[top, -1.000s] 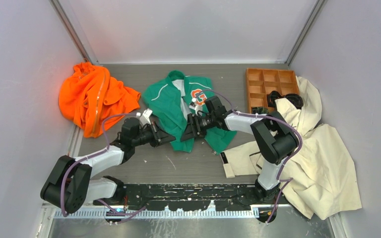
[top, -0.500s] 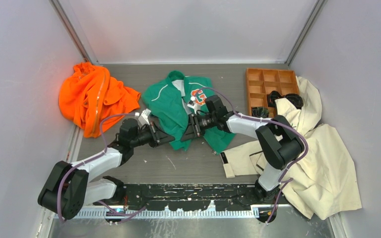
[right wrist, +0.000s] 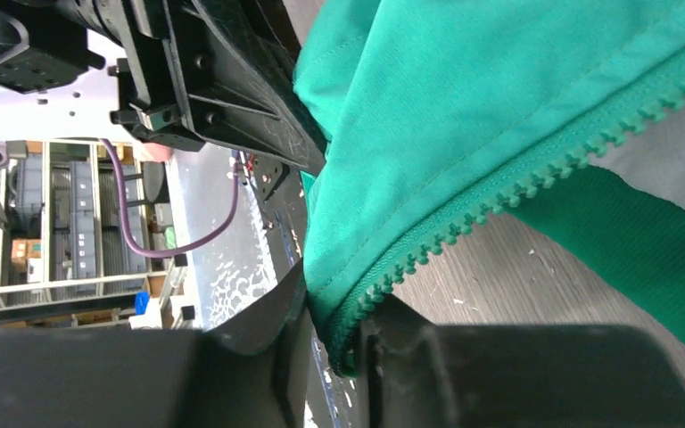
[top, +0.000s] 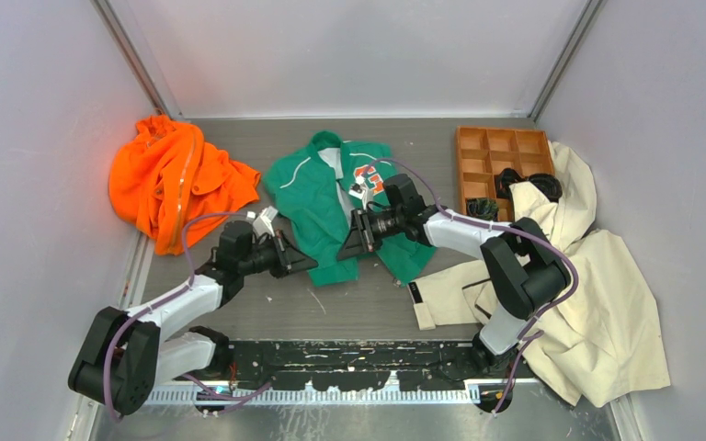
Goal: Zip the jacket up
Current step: Pick up the jacket from the center of the board.
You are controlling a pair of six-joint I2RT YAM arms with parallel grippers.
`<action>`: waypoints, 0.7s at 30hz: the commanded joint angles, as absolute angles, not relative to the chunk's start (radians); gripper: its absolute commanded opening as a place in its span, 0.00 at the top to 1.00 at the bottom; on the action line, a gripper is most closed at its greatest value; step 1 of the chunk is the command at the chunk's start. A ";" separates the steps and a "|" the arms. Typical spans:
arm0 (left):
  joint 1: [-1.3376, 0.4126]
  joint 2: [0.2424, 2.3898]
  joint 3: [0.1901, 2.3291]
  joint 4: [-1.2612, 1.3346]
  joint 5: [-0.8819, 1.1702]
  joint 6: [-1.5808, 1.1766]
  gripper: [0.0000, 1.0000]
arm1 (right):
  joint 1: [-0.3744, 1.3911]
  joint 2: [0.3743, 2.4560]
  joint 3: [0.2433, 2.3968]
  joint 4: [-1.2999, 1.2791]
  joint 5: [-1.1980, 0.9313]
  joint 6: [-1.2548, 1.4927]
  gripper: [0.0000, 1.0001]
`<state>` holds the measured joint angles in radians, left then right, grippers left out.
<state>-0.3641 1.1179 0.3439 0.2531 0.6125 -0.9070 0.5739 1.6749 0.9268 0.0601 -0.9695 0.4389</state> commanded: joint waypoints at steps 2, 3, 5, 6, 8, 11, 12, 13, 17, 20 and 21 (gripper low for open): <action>-0.356 1.100 0.390 0.228 0.654 -0.858 1.00 | 0.572 1.654 0.959 0.037 -0.952 0.398 0.85; -0.353 1.099 0.393 0.216 0.649 -0.844 1.00 | 0.571 1.651 0.960 0.038 -0.960 0.399 0.90; -0.345 1.099 0.399 0.182 0.630 -0.815 1.00 | 0.572 1.640 0.959 0.047 -0.983 0.403 0.94; -0.341 1.101 0.406 0.161 0.614 -0.798 1.00 | 0.571 1.634 0.954 0.064 -1.000 0.418 0.96; -0.336 1.106 0.420 0.113 0.580 -0.762 1.00 | 0.572 1.626 0.940 0.119 -1.039 0.462 0.98; -0.336 1.121 0.441 0.066 0.552 -0.724 0.98 | 0.572 1.623 0.921 0.212 -1.071 0.535 0.99; -0.336 1.124 0.447 0.066 0.556 -0.721 0.95 | 0.571 1.626 0.921 0.214 -1.075 0.542 0.99; -0.337 1.127 0.451 0.067 0.565 -0.719 0.91 | 0.571 1.632 0.924 0.212 -1.077 0.548 0.99; -0.336 1.085 0.464 0.058 0.619 -0.712 0.69 | 0.571 1.655 0.942 0.201 -1.088 0.561 0.99; -0.336 0.992 0.474 -0.021 0.600 -0.696 0.52 | 0.571 1.661 0.961 0.146 -1.089 0.527 0.99; -0.336 0.955 0.474 -0.053 0.588 -0.690 0.48 | 0.571 1.660 0.966 0.128 -1.092 0.510 0.99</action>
